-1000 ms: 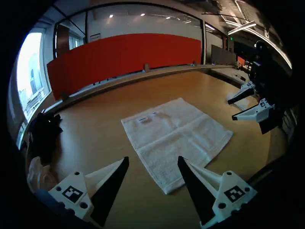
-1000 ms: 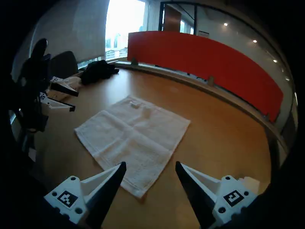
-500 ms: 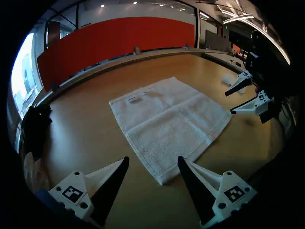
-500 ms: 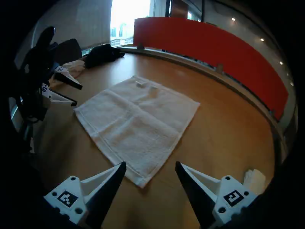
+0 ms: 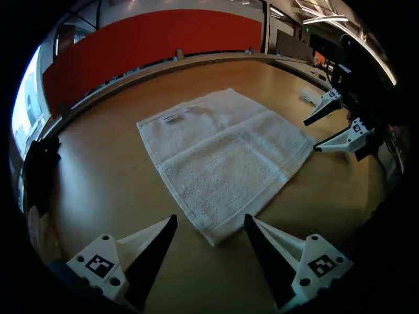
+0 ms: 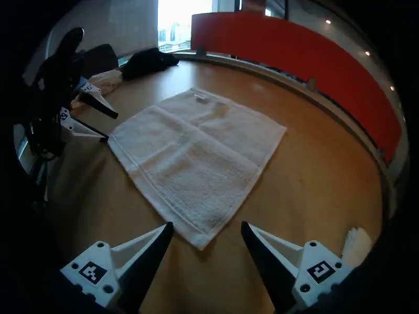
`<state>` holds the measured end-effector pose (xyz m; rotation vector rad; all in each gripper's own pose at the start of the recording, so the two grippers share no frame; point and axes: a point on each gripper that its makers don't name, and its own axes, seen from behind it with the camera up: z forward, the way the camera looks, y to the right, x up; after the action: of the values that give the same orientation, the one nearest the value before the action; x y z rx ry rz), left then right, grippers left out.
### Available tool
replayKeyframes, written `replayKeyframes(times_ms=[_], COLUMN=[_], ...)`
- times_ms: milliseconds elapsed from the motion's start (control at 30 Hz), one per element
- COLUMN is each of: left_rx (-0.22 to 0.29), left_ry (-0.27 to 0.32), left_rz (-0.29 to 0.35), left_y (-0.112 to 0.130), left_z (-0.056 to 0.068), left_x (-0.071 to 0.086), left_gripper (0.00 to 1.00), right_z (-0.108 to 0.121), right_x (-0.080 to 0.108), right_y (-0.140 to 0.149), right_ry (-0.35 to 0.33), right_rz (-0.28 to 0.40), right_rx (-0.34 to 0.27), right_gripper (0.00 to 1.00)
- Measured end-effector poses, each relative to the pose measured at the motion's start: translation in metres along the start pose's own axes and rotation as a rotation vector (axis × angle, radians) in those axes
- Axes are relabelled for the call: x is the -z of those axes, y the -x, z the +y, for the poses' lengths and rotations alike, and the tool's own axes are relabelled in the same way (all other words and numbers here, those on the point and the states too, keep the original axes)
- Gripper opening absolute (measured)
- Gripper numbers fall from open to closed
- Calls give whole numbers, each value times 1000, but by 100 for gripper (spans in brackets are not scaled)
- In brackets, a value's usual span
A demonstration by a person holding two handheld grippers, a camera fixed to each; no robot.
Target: Fold towel
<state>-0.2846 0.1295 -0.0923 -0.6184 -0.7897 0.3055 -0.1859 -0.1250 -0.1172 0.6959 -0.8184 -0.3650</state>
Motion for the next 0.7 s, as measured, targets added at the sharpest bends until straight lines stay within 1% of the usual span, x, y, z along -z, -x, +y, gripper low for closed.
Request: replayKeyframes(times_ms=[267,400,567,700], left_rx=[-24,-26,-21,-16], left_ry=[19,27,29,23], left_rz=[-35,-38,-44,-51], left_y=[11,12,13,13], left_z=[7,9,9,9], left_x=[-4,-6,-6,-6], left_gripper=[94,94,94,93], right_z=[1,1,-2,-3], right_x=[-1,-1,-1,0], right_y=[6,8,8,9], right_ry=[-13,-19,-37,-39], right_rz=[-19,-23,-22,-19], right_rx=[9,13,-2,-8], right_gripper=[97,95,87,82])
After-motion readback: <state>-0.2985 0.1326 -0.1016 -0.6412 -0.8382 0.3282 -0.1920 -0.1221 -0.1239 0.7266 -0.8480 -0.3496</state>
